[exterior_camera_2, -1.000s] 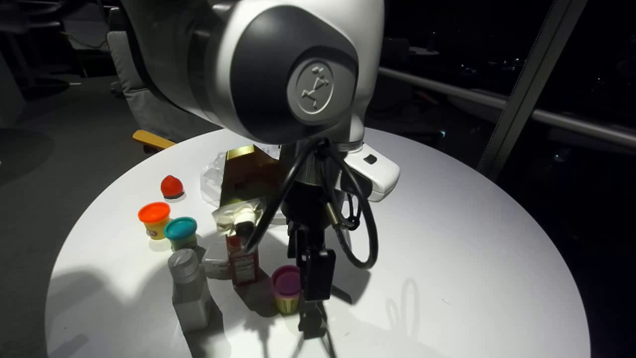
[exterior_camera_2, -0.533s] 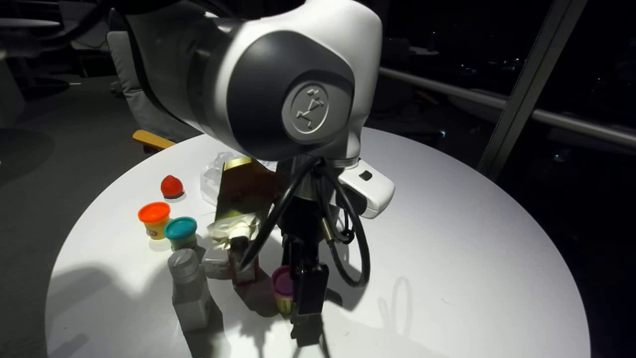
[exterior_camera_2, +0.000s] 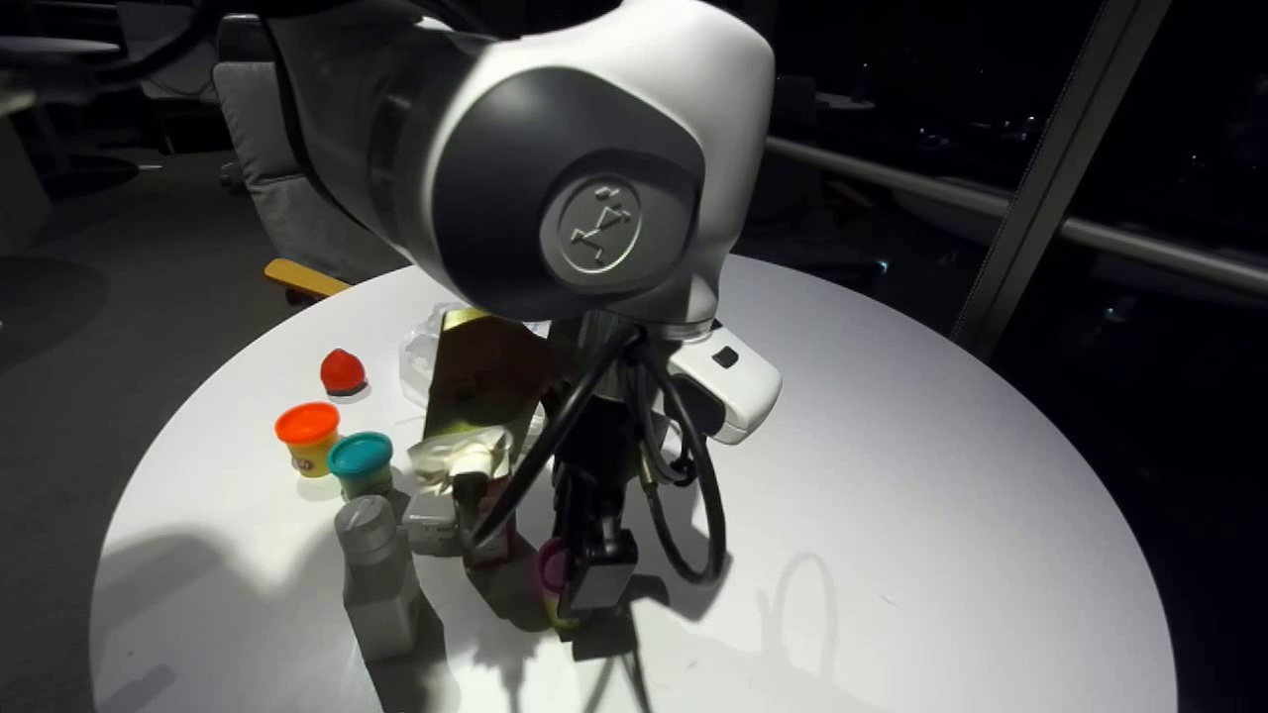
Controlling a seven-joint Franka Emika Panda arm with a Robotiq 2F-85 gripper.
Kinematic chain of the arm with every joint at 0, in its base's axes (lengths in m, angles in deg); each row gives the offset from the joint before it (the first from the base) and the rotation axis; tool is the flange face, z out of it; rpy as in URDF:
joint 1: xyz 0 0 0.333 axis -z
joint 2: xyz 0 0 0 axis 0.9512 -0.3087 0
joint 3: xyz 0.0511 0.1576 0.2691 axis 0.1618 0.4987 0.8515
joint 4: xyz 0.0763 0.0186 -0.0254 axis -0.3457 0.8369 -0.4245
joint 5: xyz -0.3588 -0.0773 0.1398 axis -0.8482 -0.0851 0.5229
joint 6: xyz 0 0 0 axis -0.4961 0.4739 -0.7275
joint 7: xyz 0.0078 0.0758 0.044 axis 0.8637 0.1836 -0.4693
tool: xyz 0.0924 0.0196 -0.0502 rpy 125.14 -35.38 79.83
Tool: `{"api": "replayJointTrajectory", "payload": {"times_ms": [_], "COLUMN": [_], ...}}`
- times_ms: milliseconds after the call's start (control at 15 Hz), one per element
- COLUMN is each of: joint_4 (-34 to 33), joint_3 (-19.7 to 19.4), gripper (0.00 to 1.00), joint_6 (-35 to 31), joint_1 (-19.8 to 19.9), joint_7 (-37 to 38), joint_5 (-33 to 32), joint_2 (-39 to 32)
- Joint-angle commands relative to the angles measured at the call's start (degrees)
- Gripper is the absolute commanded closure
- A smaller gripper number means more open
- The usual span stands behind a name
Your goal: Pick up the bottles and small containers from the table and put them in the plastic bag.
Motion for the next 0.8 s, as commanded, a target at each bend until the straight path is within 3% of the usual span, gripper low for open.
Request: {"api": "replayJointTrajectory", "payload": {"times_ms": [0,333,733], "joint_4": [1.8,3.6,-0.3], "joint_3": [-1.2,-3.5,-0.3], "gripper": [0.72,0.72,0.72], "joint_6": [-1.6,-4.5,-8.7], "joint_1": [-1.5,-7.6,-13.1], "joint_7": [2.4,10.5,20.4], "joint_5": [-0.3,-7.7,-20.2], "joint_2": [3.4,10.1,10.1]}}
